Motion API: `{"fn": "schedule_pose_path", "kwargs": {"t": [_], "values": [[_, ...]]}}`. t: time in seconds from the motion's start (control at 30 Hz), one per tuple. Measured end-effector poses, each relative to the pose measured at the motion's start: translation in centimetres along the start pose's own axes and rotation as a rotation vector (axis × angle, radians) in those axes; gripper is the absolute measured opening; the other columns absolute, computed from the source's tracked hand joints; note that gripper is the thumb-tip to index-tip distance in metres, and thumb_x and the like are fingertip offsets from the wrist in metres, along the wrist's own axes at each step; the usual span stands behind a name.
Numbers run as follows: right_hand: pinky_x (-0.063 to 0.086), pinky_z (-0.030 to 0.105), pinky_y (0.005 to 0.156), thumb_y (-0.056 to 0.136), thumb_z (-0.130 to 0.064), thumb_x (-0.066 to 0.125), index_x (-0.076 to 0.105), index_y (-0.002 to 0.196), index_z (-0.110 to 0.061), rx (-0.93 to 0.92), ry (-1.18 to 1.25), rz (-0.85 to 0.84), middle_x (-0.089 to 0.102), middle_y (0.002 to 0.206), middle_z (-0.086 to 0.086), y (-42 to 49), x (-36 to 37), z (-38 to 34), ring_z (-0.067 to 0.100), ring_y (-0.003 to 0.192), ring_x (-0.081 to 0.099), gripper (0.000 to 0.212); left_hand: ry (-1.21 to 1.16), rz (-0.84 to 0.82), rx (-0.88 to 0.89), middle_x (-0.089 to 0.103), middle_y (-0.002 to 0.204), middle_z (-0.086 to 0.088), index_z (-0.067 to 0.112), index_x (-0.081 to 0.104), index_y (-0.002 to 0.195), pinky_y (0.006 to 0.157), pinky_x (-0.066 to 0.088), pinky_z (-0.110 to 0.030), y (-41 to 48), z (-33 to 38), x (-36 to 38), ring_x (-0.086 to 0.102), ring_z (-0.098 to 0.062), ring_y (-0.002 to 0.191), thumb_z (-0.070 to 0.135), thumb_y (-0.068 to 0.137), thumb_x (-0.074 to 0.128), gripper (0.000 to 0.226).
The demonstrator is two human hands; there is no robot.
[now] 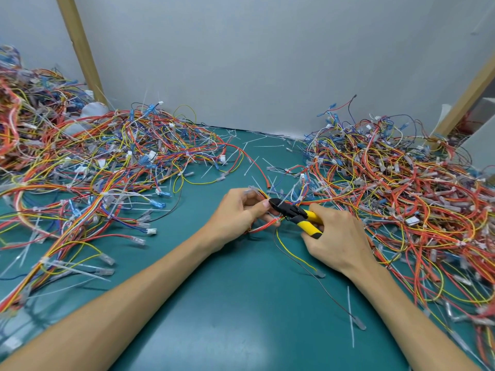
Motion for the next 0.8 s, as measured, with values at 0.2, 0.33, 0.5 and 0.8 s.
{"fn": "schedule_pose_path", "kwargs": {"t": [0.2, 0.33, 0.5, 0.8], "values": [[0.041, 0.033, 0.051, 0.070, -0.046, 0.050, 0.039, 0.066, -0.018, 0.055, 0.000, 0.038, 0.046, 0.051, -0.001, 0.0, 0.0, 0.5, 0.031, 0.057, 0.047, 0.030, -0.019, 0.005, 0.014, 0.074, 0.078, 0.005, 0.005, 0.061, 0.087, 0.052, 0.039, -0.011, 0.1, 0.4, -0.1, 0.070, -0.006, 0.066, 0.008, 0.099, 0.052, 0.015], [0.039, 0.034, 0.058, 0.079, -0.058, 0.057, 0.049, 0.084, -0.029, 0.110, 0.043, 0.009, 0.054, 0.059, -0.004, 0.0, -0.1, 0.8, 0.029, 0.066, 0.054, 0.031, -0.063, 0.040, 0.020, 0.074, 0.096, -0.013, 0.004, 0.061, 0.092, 0.056, 0.043, -0.013, 0.2, 0.3, -0.4, 0.073, -0.015, 0.073, 0.013, 0.099, 0.052, 0.014], [0.045, 0.037, 0.076, 0.078, -0.075, 0.045, 0.055, 0.099, -0.035, 0.075, 0.112, -0.065, 0.058, 0.090, -0.016, -0.1, -0.5, -0.5, 0.018, 0.088, 0.057, 0.046, -0.061, 0.081, 0.010, 0.074, 0.086, -0.005, 0.006, 0.059, 0.087, 0.054, 0.042, -0.018, 0.3, 0.1, -0.7, 0.074, -0.016, 0.070, 0.013, 0.099, 0.053, 0.015], [0.039, 0.034, 0.065, 0.085, -0.076, 0.030, 0.055, 0.097, -0.034, 0.058, -0.039, -0.013, 0.060, 0.086, -0.014, -0.7, -1.1, -1.8, 0.019, 0.089, 0.060, 0.050, -0.077, 0.105, -0.014, 0.072, 0.078, -0.001, 0.001, 0.057, 0.088, 0.056, 0.043, -0.017, 0.4, 0.0, -1.1, 0.073, -0.013, 0.066, 0.011, 0.099, 0.051, 0.016]]}}
Point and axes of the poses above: each hand's wrist, its own y-axis towards the middle knuckle, its own x-axis out of the palm, z = x × y, the point moved 10 cm from there along y, towards the middle knuckle
